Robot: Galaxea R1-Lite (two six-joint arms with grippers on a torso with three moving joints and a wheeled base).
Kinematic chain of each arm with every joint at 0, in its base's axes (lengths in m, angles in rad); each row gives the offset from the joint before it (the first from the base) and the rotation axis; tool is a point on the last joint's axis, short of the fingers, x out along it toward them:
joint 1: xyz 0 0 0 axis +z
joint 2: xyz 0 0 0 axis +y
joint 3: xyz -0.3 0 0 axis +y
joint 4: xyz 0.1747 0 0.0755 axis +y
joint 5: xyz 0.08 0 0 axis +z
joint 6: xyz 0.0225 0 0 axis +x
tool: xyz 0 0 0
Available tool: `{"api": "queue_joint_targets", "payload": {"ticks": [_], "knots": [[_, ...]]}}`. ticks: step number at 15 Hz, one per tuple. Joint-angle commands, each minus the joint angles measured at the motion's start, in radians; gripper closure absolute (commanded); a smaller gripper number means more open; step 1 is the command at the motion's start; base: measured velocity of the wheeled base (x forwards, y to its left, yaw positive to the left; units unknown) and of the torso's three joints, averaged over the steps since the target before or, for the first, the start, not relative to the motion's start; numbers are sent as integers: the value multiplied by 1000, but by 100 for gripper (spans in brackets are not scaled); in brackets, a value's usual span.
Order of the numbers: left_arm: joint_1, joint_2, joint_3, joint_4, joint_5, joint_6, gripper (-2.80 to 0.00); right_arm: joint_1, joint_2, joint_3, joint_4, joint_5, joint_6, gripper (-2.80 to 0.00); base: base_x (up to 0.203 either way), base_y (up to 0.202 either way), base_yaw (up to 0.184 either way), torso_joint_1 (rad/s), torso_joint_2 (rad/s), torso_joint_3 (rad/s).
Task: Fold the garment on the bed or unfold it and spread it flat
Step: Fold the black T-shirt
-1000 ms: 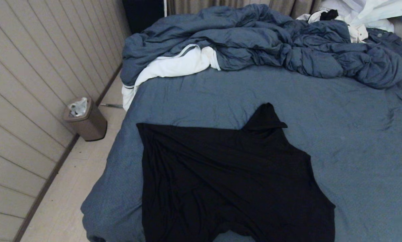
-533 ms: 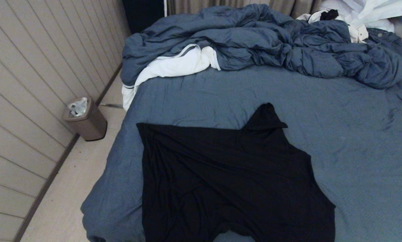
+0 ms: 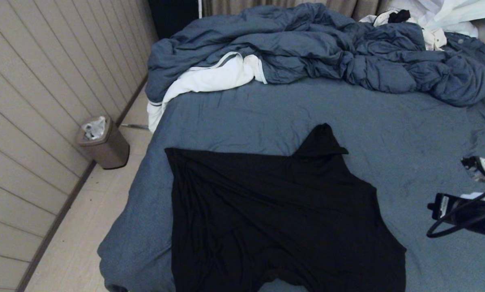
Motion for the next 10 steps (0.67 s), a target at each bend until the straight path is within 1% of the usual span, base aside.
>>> {"api": "queue_joint_targets", "payload": {"ticks": [1,2,4,5,7,9,10], "knots": [[0,0,-2,3,0,0,0,-132,244,65,-106,88,-133,0,0,0,0,0,0,0],[0,0,-2,3,0,0,0,-141,291,77,-117,115,-186,0,0,0,0,0,0,0],[0,0,-2,3,0,0,0,-155,376,101,-130,138,-263,0,0,0,0,0,0,0],[0,0,-2,3,0,0,0,-169,390,120,-135,146,-287,0,0,0,0,0,0,0],[0,0,-2,3,0,0,0,-169,391,150,-136,178,-309,0,0,0,0,0,0,0],[-1,0,-2,3,0,0,0,-166,380,189,-137,187,-331,0,0,0,0,0,0,0],[0,0,-2,3,0,0,0,-165,380,211,-137,187,-362,0,0,0,0,0,0,0]]}}
